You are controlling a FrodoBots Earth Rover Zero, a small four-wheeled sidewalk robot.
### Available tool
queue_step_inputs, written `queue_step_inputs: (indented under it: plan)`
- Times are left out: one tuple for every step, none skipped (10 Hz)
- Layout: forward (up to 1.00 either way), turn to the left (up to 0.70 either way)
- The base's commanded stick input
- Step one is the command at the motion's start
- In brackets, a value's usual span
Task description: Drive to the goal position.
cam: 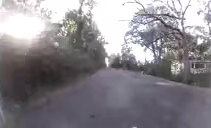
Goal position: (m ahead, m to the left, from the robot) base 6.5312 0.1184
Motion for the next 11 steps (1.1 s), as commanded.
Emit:
queue_step_inputs:
  plan:
    - [0.7, 0.0]
    - [0.7, 0.0]
    - [0.7, 0.0]
    - [0.7, 0.0]
    - [0.7, 0.0]
    - [0.7, 0.0]
    - [0.7, 0.0]
    - [0.7, 0.0]
    - [0.7, 0.0]
    - [0.7, 0.0]
    - [0.7, 0.0]
